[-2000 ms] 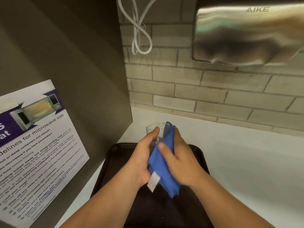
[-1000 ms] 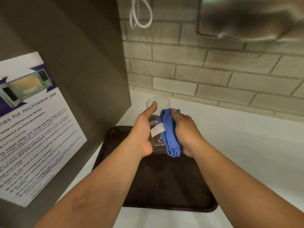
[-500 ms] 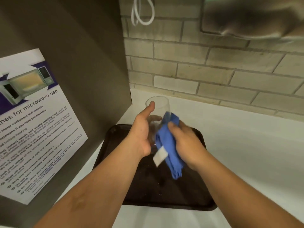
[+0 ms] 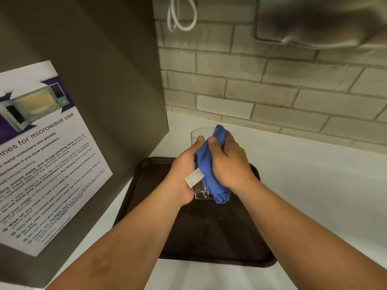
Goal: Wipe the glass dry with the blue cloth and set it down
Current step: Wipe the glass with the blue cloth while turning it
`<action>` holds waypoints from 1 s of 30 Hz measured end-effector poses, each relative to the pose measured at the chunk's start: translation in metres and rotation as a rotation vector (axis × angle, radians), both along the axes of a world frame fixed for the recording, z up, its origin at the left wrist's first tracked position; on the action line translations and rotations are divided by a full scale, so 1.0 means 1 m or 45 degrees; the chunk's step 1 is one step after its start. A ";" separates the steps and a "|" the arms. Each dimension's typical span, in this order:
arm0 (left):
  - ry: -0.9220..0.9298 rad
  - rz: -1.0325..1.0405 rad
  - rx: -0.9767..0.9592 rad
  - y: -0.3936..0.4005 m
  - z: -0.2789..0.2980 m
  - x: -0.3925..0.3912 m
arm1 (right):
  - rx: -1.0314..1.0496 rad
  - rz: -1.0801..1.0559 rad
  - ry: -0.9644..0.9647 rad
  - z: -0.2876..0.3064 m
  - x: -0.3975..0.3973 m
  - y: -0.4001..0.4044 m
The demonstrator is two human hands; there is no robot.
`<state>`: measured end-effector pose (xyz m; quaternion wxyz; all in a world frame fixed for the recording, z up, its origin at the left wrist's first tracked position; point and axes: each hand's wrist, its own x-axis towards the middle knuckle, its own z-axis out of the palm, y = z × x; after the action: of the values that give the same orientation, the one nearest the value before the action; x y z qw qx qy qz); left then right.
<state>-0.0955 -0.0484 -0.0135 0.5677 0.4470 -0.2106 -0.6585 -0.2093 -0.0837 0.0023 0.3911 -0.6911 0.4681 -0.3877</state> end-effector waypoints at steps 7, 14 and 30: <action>0.121 -0.007 0.078 0.005 0.002 0.001 | 0.451 -0.044 -0.327 0.004 -0.008 -0.009; 0.008 0.081 0.191 0.000 0.001 0.007 | -0.016 0.293 0.150 -0.025 -0.018 0.041; 0.008 0.021 0.096 0.005 0.011 0.000 | 0.270 -0.012 -0.262 0.004 -0.001 -0.006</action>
<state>-0.0953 -0.0429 -0.0021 0.5566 0.4678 -0.1802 -0.6625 -0.2105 -0.0897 0.0060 0.5060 -0.6002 0.4673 -0.4067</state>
